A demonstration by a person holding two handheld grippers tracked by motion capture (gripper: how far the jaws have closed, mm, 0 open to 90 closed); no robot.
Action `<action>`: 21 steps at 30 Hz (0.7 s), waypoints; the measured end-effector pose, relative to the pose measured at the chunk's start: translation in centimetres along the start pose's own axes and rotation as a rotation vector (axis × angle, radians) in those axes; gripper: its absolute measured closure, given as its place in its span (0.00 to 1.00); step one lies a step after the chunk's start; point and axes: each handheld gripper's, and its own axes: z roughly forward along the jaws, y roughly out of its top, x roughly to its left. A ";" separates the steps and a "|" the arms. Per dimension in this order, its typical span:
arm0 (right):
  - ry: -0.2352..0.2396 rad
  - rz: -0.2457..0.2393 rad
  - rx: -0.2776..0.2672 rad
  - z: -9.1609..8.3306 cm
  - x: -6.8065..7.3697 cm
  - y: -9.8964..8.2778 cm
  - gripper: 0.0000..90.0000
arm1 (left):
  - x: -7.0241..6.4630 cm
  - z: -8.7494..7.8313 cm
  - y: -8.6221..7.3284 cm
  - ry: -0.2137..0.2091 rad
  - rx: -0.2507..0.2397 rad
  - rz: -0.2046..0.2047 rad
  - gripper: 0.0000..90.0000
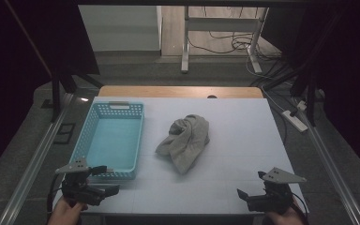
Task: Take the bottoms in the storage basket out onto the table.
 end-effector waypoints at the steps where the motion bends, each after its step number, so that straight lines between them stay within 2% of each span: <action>1: 0.001 0.001 -0.003 0.0 0.0 0.0 0.03 | 0.0 -0.2 -0.2 0.007 0.001 -0.001 0.00; 7: 0.000 0.000 -0.001 0.0 0.0 0.0 0.03 | 0.1 -1.4 -0.9 0.034 -0.026 -0.018 0.00; 14: 0.000 0.004 -0.006 0.0 0.0 0.0 0.03 | 0.4 -2.1 -1.8 0.051 -0.018 -0.041 0.00; 21: -0.002 0.001 -0.007 -0.1 0.0 0.0 0.03 | 0.6 -2.5 -2.3 0.067 -0.013 -0.047 0.00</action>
